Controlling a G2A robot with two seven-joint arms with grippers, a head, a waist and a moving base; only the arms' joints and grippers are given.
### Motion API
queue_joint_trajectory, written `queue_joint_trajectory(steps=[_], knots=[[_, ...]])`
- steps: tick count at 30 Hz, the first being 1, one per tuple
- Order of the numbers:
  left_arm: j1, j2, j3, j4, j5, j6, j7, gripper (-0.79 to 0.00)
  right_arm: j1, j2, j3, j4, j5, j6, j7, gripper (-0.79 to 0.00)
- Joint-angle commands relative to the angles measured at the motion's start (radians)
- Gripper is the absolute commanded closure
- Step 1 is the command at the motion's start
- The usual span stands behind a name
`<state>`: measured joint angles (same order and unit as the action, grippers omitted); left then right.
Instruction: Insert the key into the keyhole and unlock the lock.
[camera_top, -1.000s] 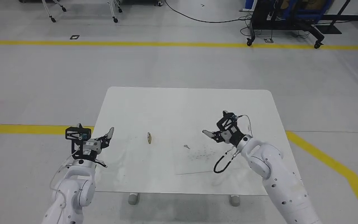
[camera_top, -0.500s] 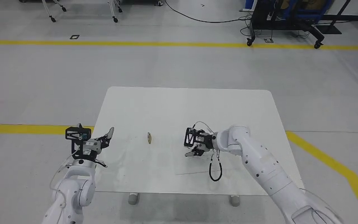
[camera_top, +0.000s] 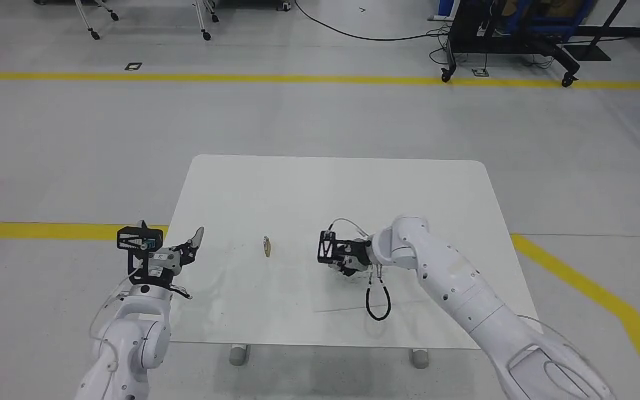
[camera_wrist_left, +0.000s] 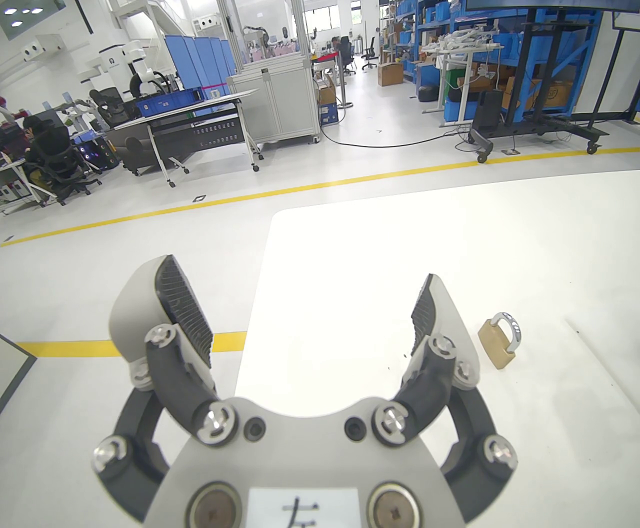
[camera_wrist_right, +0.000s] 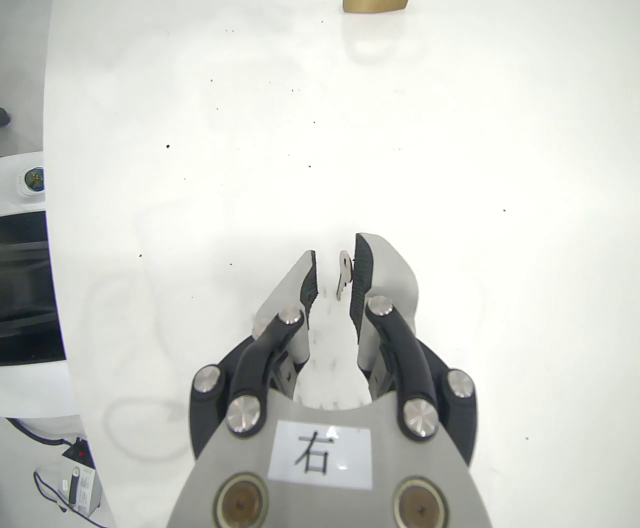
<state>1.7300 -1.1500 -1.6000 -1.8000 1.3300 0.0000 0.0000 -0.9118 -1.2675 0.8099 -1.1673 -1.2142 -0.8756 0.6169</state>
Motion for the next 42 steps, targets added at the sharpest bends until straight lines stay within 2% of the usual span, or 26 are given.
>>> queue_joint_trajectory(steps=[1, 8, 14, 24, 28, 30, 34, 37, 42], knots=[[0.0, 0.0, 0.0, 0.0, 0.0, 0.0, 0.0, -0.785, 0.006, -0.002, -0.009, 0.005, 0.0, -0.002, 0.005, 0.0], [0.0, 0.0, 0.0, 0.0, 0.0, 0.0, 0.0, -0.785, -0.014, 0.011, 0.003, -0.046, -0.059, 0.009, -0.05, 0.0], [0.0, 0.0, 0.0, 0.0, 0.0, 0.0, 0.0, -0.785, -0.068, 0.043, 0.057, -0.1, -0.149, -0.021, -0.209, 0.0], [0.0, 0.0, 0.0, 0.0, 0.0, 0.0, 0.0, -0.785, -0.07, 0.043, 0.058, -0.103, -0.15, -0.016, -0.212, 0.0], [-0.003, 0.0, 0.001, -0.007, 0.007, -0.005, -0.003, -0.785, -0.112, 0.057, 0.083, -0.143, -0.198, 0.015, -0.305, 0.0], [-0.012, 0.001, 0.01, -0.035, 0.04, -0.017, -0.031, -0.785, -0.129, 0.066, 0.102, -0.147, -0.226, 0.007, -0.384, 0.0], [-0.044, 0.002, 0.057, -0.101, 0.01, -0.141, -0.169, -0.785, -0.149, 0.079, 0.125, -0.128, -0.266, -0.002, -0.523, 0.0], [-0.066, 0.002, 0.105, -0.144, 0.033, -0.194, -0.248, -0.785, -0.155, 0.086, 0.136, -0.106, -0.292, -0.008, -0.606, 0.0], [-0.138, -0.003, 0.213, -0.151, 0.128, -0.218, -0.345, -0.785, -0.148, 0.092, 0.145, -0.042, -0.317, -0.02, -0.763, 0.0]])
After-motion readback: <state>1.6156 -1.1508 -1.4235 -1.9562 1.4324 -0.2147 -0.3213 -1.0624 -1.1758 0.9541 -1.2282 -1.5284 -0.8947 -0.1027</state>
